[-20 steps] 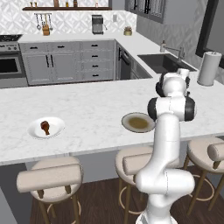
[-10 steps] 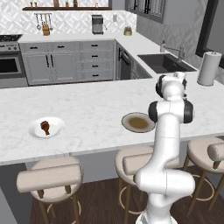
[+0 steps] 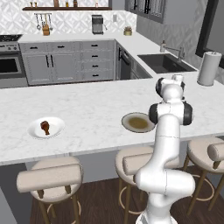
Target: Pick the chicken drumstick and eggplant from their plates and place them in the bowl. Then put the bowl in the fridge.
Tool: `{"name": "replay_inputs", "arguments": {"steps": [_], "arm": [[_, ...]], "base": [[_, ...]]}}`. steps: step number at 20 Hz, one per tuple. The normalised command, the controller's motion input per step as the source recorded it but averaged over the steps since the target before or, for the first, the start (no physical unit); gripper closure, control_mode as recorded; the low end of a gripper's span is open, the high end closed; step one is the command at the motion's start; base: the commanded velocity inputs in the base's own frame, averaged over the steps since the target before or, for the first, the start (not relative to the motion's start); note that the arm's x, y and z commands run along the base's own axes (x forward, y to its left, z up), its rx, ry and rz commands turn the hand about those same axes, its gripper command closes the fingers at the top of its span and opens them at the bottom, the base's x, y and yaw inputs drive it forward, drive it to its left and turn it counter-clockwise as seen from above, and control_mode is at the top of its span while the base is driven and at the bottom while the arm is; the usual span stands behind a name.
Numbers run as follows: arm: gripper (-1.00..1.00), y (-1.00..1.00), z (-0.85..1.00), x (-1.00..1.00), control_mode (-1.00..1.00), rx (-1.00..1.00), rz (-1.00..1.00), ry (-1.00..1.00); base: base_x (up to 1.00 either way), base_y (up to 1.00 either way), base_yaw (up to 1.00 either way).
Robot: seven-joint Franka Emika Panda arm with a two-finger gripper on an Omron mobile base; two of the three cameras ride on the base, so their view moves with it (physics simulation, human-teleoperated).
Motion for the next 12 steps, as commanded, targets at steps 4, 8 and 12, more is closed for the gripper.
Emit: {"name": "replay_inputs", "arguments": {"steps": [4,8,12], "arm": [[-1.0,0.02,0.0,0.0,-1.0,0.0,0.0,0.0],[-1.0,0.0,0.11,-0.14,-1.0,0.0,-0.03,0.0],[-1.0,0.01,0.36,-0.35,-1.0,0.0,-0.12,0.0]], "base": [[0.0,0.0,0.0],[0.0,0.0,0.0],[0.0,0.0,0.0]]}}
